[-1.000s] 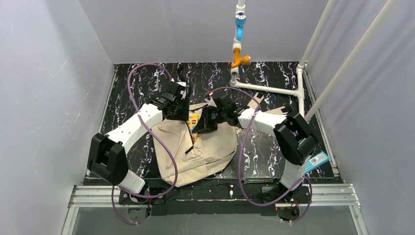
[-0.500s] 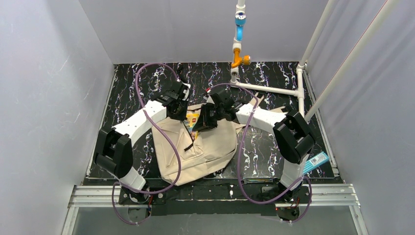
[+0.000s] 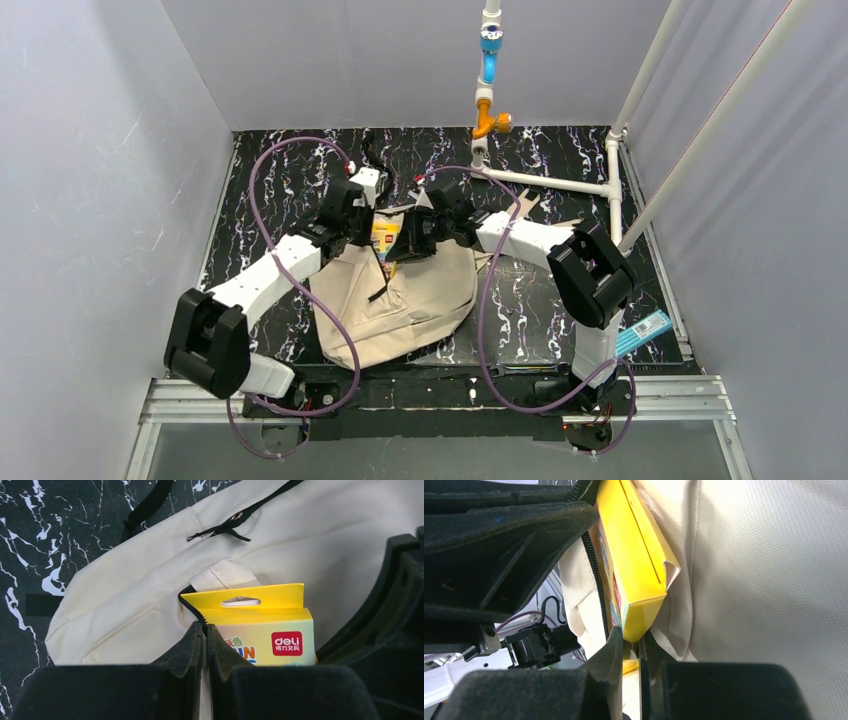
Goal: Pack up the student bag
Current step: Place the stationery in the student bag.
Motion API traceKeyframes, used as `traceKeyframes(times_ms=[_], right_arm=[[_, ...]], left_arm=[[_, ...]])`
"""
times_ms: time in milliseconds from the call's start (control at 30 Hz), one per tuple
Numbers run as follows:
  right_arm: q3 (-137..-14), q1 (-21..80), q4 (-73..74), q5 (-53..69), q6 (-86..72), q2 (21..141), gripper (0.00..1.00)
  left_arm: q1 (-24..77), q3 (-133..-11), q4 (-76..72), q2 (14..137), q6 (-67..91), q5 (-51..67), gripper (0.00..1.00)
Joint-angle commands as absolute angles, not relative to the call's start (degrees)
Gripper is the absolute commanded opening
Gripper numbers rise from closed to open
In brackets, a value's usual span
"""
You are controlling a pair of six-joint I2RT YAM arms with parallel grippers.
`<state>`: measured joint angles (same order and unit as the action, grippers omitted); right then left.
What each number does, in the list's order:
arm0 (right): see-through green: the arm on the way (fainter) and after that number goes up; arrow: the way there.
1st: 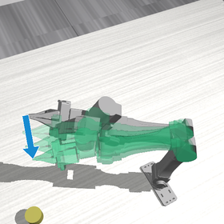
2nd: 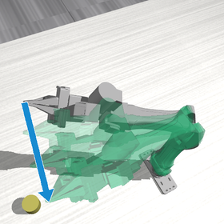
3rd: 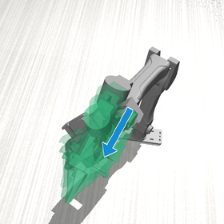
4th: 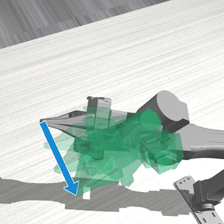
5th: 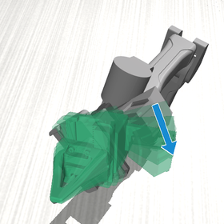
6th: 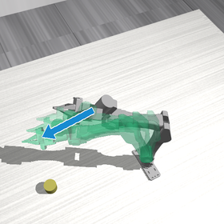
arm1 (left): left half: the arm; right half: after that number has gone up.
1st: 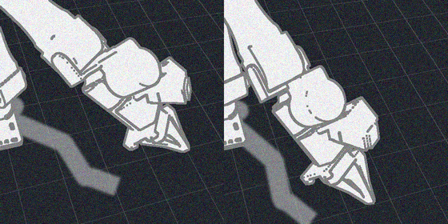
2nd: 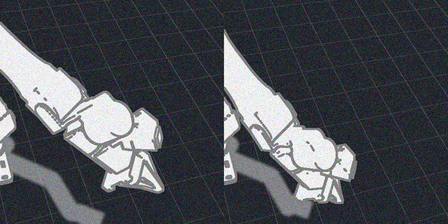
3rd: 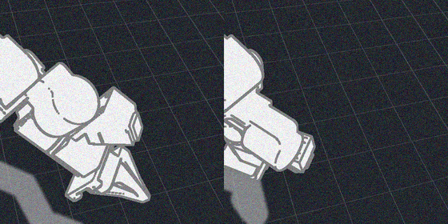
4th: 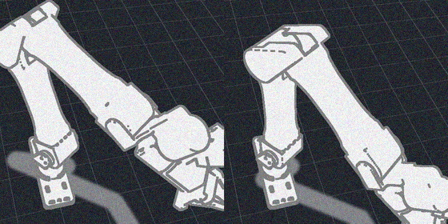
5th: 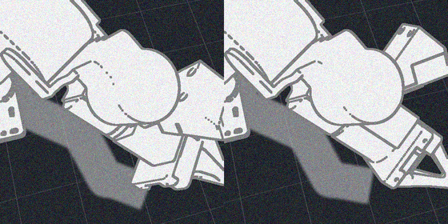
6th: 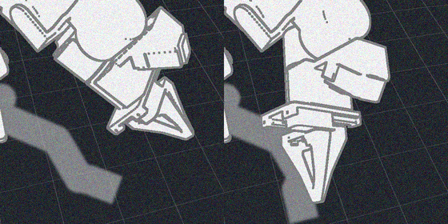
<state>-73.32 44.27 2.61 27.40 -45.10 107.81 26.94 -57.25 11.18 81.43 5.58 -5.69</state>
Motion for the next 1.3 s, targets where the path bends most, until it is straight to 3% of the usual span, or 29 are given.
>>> traceKeyframes(times_ms=[0, 67, 133, 233, 367, 667, 800, 900, 1000, 1267], right_arm=[[-74.08, 45.77, -3.93, 27.98, -37.97, 111.15, 0.15], [-74.99, 44.27, -4.41, 29.02, -37.04, 112.09, 0.24], [-72.77, 42.96, -9.13, 29.45, -38.20, 111.88, 0.39], [-69.12, 42.63, -21.41, 30.25, -40.82, 111.55, 0.47], [-63.30, 42.63, -41.26, 29.11, -45.68, 109.91, 0.49], [-57.49, 40.01, -58.55, 27.83, -53.70, 108.43, 0.47], [-61.41, 39.99, -57.39, 30.98, -59.12, 112.35, 0.27], [-63.96, 39.54, -44.64, 33.77, -60.90, 112.85, 0.09], [-65.43, 39.29, -33.05, 36.14, -59.14, 111.96, 0.03], [-71.54, 39.46, -13.08, 37.75, -52.14, 110.15, 0.01]], left_arm=[[27.42, -53.23, -4.73, 74.03, 6.08, -0.83, 0.00], [27.43, -52.42, -5.10, 73.51, 5.58, -1.32, 0.00], [27.42, -52.46, -4.76, 73.46, 5.45, -2.02, 0.00], [27.42, -52.78, -4.53, 73.45, 5.45, -1.89, 0.00], [27.47, -54.18, -2.74, 74.35, 4.96, -2.38, 0.00], [27.26, -53.44, -2.52, 74.02, 3.42, -3.12, 0.00], [26.99, -54.05, -2.39, 74.46, 3.97, -3.28, 0.00], [26.82, -55.08, -1.68, 74.91, 4.12, -6.58, 0.00], [26.59, -55.90, -1.86, 76.00, 4.26, -11.93, 0.00], [25.77, -60.45, -3.59, 81.44, 2.32, -15.86, 0.00]])
